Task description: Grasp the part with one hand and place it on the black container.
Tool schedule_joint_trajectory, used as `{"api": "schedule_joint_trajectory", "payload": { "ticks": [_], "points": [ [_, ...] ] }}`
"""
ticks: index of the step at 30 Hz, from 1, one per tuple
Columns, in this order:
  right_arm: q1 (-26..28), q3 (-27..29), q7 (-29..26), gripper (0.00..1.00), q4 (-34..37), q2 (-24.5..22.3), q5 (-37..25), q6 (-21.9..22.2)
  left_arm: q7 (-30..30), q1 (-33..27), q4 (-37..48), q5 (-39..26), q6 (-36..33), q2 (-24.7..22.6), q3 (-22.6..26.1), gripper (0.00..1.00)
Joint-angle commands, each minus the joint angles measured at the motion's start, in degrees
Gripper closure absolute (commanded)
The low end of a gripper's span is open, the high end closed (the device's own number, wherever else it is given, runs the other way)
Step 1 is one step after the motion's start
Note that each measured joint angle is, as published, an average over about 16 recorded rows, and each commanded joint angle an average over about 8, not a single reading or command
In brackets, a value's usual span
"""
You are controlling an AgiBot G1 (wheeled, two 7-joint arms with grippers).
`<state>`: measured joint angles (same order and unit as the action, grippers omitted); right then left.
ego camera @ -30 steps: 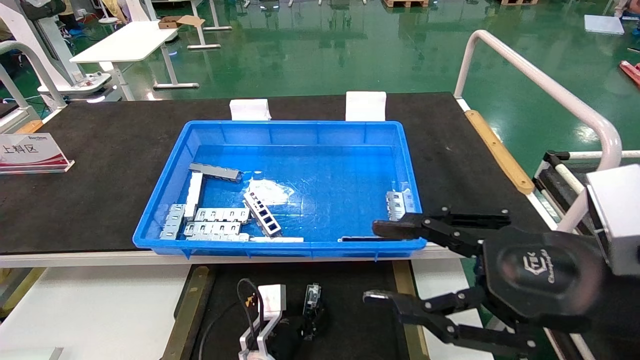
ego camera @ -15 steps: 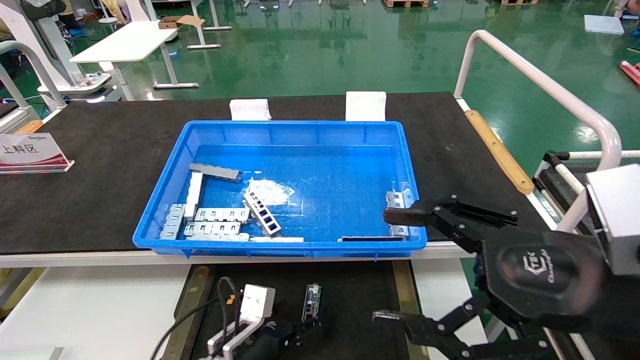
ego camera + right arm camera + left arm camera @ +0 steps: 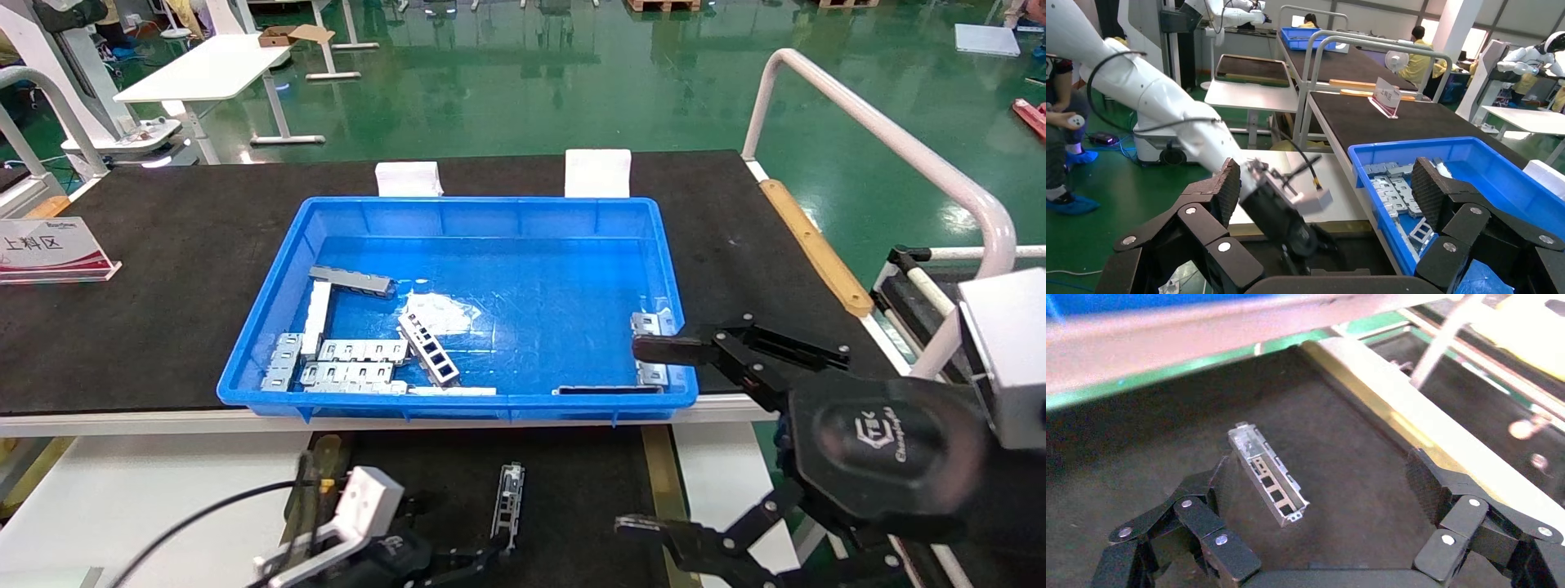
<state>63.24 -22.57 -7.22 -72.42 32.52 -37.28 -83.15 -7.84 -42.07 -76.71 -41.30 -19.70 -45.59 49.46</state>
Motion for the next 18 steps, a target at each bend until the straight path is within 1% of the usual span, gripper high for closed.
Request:
{"api": "schedule_joint_trajectory", "payload": {
  "ticks": [1,5,8,13,18],
  "points": [
    [0.00,0.00,0.00,0.00,0.00,0.00,0.00,0.00,2.11,0.87,-0.05,0.79,-4.71,1.85,-2.83,0.00],
    [0.00,0.00,0.00,0.00,0.00,0.00,0.00,0.00,7.59,2.76,0.70,3.97,-13.42,4.77,-7.53,0.00],
    [0.00,0.00,0.00,0.00,0.00,0.00,0.00,0.00,10.86,3.76,1.51,5.93,-18.30,6.39,-10.00,0.00],
    [0.00,0.00,0.00,0.00,0.00,0.00,0.00,0.00,14.02,4.25,2.56,7.93,-23.81,8.51,-12.41,0.00],
    [0.00,-0.01,0.00,0.00,0.00,0.00,0.00,0.00,14.81,3.75,2.97,8.86,-27.52,10.35,-13.41,0.00]
  ]
}}
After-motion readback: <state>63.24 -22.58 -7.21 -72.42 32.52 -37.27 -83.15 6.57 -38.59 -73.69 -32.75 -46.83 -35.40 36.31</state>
